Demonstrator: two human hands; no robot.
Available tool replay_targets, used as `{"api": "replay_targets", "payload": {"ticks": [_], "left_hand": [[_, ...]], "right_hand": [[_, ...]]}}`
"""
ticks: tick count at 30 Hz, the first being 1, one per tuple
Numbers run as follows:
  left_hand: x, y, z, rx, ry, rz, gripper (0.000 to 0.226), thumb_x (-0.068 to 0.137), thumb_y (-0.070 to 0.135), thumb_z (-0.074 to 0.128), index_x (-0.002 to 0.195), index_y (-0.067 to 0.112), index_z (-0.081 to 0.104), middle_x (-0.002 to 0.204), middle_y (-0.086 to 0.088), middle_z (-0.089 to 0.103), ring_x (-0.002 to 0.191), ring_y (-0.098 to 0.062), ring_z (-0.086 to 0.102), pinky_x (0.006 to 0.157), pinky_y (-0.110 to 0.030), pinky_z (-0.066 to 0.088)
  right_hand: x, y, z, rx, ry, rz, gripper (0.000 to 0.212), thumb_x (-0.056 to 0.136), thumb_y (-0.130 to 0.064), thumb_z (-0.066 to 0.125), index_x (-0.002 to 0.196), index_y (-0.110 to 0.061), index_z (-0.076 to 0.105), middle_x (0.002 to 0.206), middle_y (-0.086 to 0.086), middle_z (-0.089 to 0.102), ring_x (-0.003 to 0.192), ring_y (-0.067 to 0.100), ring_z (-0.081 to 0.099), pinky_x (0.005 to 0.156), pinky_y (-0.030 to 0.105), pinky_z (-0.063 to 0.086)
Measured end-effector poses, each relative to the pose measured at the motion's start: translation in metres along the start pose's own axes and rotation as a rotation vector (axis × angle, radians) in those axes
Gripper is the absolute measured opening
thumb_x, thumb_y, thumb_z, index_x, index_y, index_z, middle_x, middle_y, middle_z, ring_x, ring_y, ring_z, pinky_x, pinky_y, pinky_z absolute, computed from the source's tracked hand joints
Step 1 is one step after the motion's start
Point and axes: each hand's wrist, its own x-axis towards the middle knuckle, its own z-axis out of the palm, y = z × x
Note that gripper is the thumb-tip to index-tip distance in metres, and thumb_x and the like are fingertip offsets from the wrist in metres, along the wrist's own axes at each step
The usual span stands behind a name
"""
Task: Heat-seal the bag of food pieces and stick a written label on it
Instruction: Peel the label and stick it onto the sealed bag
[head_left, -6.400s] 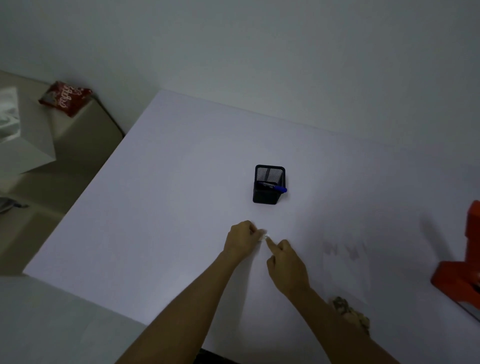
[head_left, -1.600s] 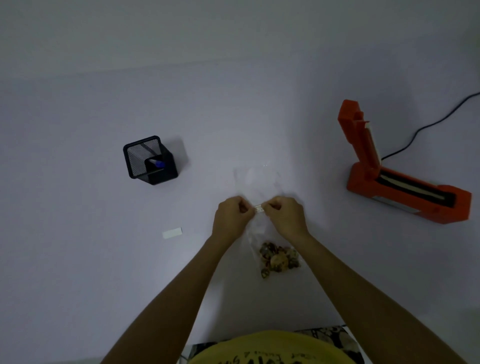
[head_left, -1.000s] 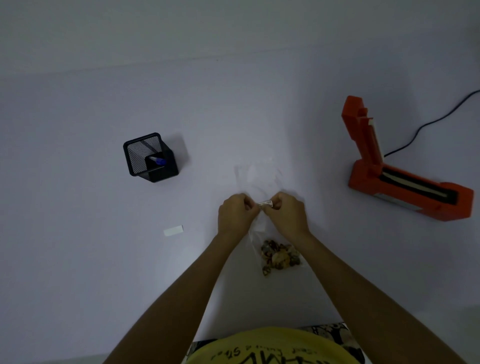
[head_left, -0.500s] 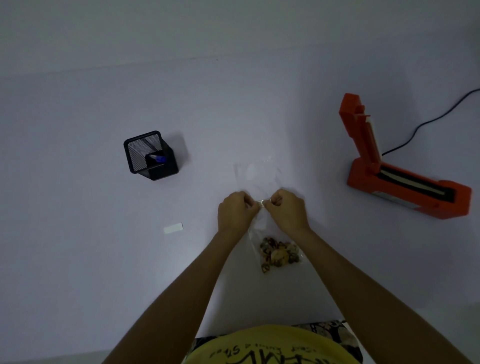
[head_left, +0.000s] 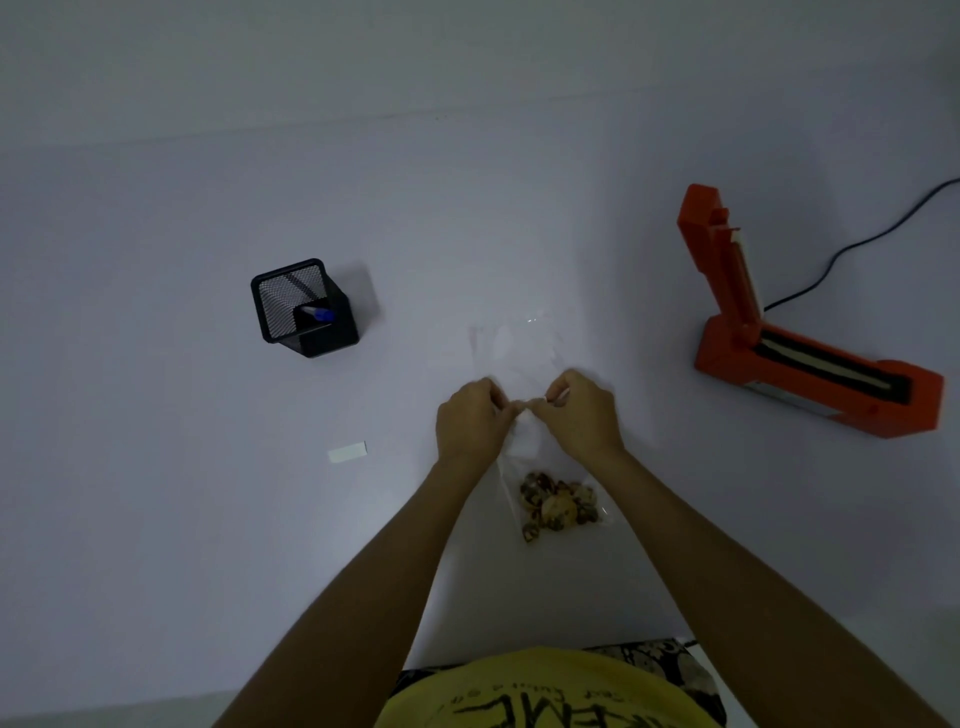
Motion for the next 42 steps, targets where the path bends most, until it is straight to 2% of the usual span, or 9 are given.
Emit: {"api": "replay_targets", "payload": {"ticks": [5,8,12,19,24,29,34,36,42], "left_hand": [[0.004,0.002,-0.001,-0.018,-0.023,-0.029,0.026,0.083,0.040,0.068,0.080,0.014,0.062,0.077,0.002,0.063,0.073,-0.015,0.060,0.066,-0.032,0.051],[0.004,0.001,0.000,-0.022,-0.025,-0.032,0.026,0.083,0.039,0.068,0.079,0.014,0.062,0.077,0.001,0.063,0.073,-0.015,0.059,0.066,-0.033,0.051],[0.004,0.001,0.001,-0.030,-0.022,-0.042,0.025,0.083,0.038,0.068,0.080,0.014,0.062,0.077,0.001,0.062,0.073,-0.015,0.059,0.067,-0.033,0.051],[0.006,0.000,0.002,-0.030,-0.028,-0.061,0.027,0.081,0.041,0.070,0.078,0.015,0.062,0.075,0.004,0.060,0.073,-0.015,0.059,0.069,-0.034,0.052],[0.007,-0.001,0.002,-0.024,-0.035,-0.065,0.026,0.081,0.040,0.069,0.078,0.016,0.061,0.075,0.004,0.060,0.073,-0.014,0.058,0.068,-0.032,0.051],[0.005,-0.002,0.003,0.014,-0.018,-0.028,0.028,0.086,0.041,0.063,0.079,0.014,0.058,0.074,0.001,0.062,0.071,-0.016,0.058,0.065,-0.034,0.050],[0.007,0.000,0.003,0.052,-0.022,-0.028,0.032,0.086,0.040,0.063,0.078,0.011,0.054,0.072,-0.003,0.059,0.069,-0.020,0.057,0.063,-0.034,0.048],[0.008,0.000,0.002,0.047,-0.020,-0.052,0.033,0.085,0.042,0.064,0.075,0.013,0.052,0.070,-0.002,0.058,0.067,-0.019,0.056,0.061,-0.033,0.046],[0.006,-0.003,0.002,0.055,-0.037,-0.028,0.035,0.090,0.041,0.058,0.076,0.009,0.055,0.071,-0.005,0.059,0.065,-0.018,0.055,0.056,-0.027,0.041]], "right_hand": [[0.007,0.006,-0.012,0.061,0.004,0.059,0.016,0.081,-0.017,0.072,0.078,-0.013,0.057,0.074,0.010,0.068,0.065,0.023,0.066,0.061,0.031,0.055],[0.007,0.010,-0.019,0.109,-0.021,0.064,0.012,0.083,-0.012,0.070,0.084,-0.007,0.058,0.070,0.007,0.066,0.062,0.023,0.065,0.055,0.025,0.054],[0.006,0.008,-0.020,0.048,-0.070,0.055,0.027,0.078,-0.029,0.076,0.085,-0.011,0.057,0.075,0.006,0.066,0.063,0.021,0.065,0.059,0.030,0.054],[0.009,0.007,-0.023,0.069,-0.112,0.071,0.012,0.083,-0.008,0.069,0.086,-0.007,0.057,0.069,0.006,0.065,0.050,0.010,0.061,0.045,0.016,0.046],[0.011,0.007,-0.022,0.077,-0.087,0.069,0.019,0.082,-0.017,0.073,0.083,-0.005,0.057,0.064,0.008,0.068,0.043,0.007,0.060,0.044,0.017,0.049],[0.015,0.007,-0.024,0.091,-0.131,0.106,0.020,0.082,-0.015,0.073,0.082,-0.005,0.056,0.067,0.011,0.069,0.046,0.012,0.063,0.048,0.025,0.054],[0.019,0.002,-0.028,0.131,-0.172,0.155,0.021,0.079,-0.011,0.076,0.079,-0.006,0.055,0.066,0.013,0.070,0.047,0.014,0.064,0.044,0.022,0.052],[0.022,-0.001,-0.031,0.122,-0.212,0.184,0.021,0.078,-0.011,0.076,0.079,-0.006,0.056,0.067,0.014,0.071,0.050,0.017,0.066,0.050,0.027,0.057],[0.025,-0.004,-0.041,0.118,-0.340,0.165,0.031,0.073,-0.012,0.082,0.079,-0.007,0.052,0.068,0.016,0.073,0.057,0.023,0.070,0.053,0.030,0.058]]}}
